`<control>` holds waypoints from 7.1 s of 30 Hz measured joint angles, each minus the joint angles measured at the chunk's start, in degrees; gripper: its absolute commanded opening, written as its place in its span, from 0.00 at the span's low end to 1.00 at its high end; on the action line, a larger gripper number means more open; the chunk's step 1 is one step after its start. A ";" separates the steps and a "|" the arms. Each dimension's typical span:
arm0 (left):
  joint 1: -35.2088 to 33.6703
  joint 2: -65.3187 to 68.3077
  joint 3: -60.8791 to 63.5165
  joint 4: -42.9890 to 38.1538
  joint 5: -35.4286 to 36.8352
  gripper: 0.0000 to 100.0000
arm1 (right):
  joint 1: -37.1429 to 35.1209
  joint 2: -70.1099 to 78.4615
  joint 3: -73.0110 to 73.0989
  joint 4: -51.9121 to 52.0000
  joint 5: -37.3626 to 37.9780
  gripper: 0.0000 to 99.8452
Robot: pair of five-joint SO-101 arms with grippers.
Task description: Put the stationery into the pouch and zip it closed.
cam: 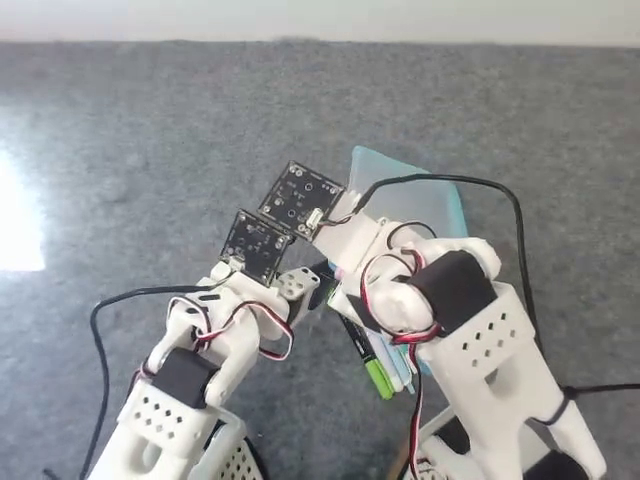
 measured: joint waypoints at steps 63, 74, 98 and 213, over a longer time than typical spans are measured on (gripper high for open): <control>-27.60 0.35 2.81 -1.93 -0.79 0.12 | 18.02 0.00 11.34 -7.38 4.92 0.13; -31.65 0.35 2.81 -1.93 2.64 0.12 | 2.20 -14.95 10.37 0.44 -0.97 0.23; -54.77 34.29 -13.36 6.68 -6.59 0.23 | -4.31 6.42 35.08 -29.01 -3.34 0.24; -42.55 44.66 -27.52 14.51 -12.40 0.33 | 32.70 36.40 20.75 -27.78 3.25 0.01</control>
